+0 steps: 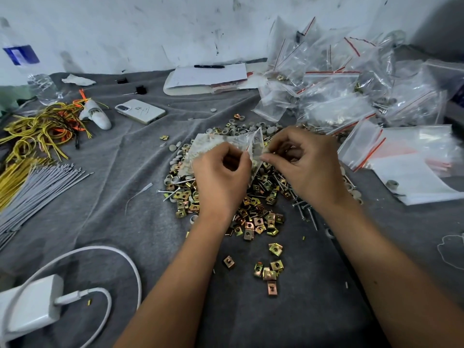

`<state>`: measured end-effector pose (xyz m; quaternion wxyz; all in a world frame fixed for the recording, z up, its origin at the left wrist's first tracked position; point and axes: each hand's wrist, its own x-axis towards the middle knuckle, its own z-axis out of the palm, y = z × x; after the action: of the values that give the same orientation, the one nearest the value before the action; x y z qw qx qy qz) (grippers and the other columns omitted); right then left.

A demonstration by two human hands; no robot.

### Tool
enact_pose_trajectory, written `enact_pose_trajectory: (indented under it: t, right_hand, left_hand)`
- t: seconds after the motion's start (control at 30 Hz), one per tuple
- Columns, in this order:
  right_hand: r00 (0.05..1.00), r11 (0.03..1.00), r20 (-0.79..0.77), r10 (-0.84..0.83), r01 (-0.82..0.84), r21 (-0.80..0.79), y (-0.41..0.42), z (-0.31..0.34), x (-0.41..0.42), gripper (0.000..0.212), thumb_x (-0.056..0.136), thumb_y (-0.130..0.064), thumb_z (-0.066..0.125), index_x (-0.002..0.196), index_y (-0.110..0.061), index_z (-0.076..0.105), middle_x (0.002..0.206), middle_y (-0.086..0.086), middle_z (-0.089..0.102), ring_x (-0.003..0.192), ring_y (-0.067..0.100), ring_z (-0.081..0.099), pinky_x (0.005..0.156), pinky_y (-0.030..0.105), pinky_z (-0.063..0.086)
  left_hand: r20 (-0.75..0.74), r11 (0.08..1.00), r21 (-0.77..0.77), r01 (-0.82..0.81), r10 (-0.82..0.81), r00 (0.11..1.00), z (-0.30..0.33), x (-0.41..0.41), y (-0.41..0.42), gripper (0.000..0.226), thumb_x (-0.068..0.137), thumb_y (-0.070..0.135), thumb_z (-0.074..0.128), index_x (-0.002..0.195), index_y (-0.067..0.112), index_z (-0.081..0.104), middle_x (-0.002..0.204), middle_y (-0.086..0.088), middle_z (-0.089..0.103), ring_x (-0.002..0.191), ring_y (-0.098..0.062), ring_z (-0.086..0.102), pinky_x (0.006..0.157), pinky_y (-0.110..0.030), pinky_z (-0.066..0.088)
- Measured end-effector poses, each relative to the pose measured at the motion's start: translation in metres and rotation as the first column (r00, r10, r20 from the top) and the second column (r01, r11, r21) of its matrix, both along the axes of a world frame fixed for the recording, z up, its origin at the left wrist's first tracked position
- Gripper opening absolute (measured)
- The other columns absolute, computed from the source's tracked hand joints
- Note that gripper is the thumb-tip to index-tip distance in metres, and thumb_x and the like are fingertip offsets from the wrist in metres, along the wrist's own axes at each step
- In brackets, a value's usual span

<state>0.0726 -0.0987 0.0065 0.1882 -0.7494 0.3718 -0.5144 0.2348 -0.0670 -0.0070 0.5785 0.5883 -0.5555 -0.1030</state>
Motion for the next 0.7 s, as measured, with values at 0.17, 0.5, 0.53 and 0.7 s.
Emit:
enact_pose_trajectory:
  t: [0.17,0.5,0.53,0.7]
  right_hand:
    - [0.992,0.998,-0.115,0.051,-0.055,-0.028,-0.002,-0.002,0.004,0.014,0.086,-0.008,0.080,0.100,-0.009,0.081,0.100,-0.001,0.078,0.095,0.008,0.073,0.086,0.036,0.061]
    - [0.936,0.993,-0.333,-0.111,0.116,-0.004,-0.011,-0.004,-0.013,0.026,0.090,-0.017,0.077,0.116,-0.020,0.076,0.114,-0.003,0.072,0.108,0.011,0.057,0.095,0.033,0.045]
    - [0.897,0.993,-0.426,-0.115,0.119,-0.015,-0.013,-0.005,-0.012,0.030,0.090,-0.020,0.076,0.120,-0.022,0.075,0.117,-0.001,0.069,0.113,0.015,0.050,0.094,0.028,0.034]
    - [0.842,0.991,-0.525,-0.126,0.125,-0.038,-0.016,-0.011,-0.007,0.021,0.087,-0.020,0.079,0.107,-0.021,0.079,0.113,0.000,0.064,0.116,0.021,0.041,0.091,0.022,0.023]
  left_hand:
    - [-0.010,1.000,-0.018,-0.018,0.017,1.000,0.001,0.000,0.000,0.018,0.089,0.011,0.074,0.073,0.018,0.071,0.064,0.012,0.065,0.059,-0.005,0.062,0.055,-0.014,0.046]
    - [-0.334,0.986,0.041,-0.163,0.167,0.928,0.007,0.006,-0.002,0.021,0.089,0.010,0.070,0.069,0.018,0.068,0.063,-0.004,0.067,0.054,-0.014,0.058,0.050,-0.027,0.047]
    - [-0.351,0.984,0.047,-0.172,0.178,0.919,0.007,0.007,-0.002,0.020,0.089,0.011,0.070,0.070,0.017,0.068,0.066,-0.009,0.068,0.056,-0.016,0.057,0.051,-0.029,0.047]
    - [-0.357,0.983,0.062,-0.171,0.182,0.916,0.007,0.008,-0.002,0.019,0.089,0.012,0.070,0.071,0.016,0.069,0.064,-0.003,0.067,0.055,-0.010,0.056,0.050,-0.025,0.047]
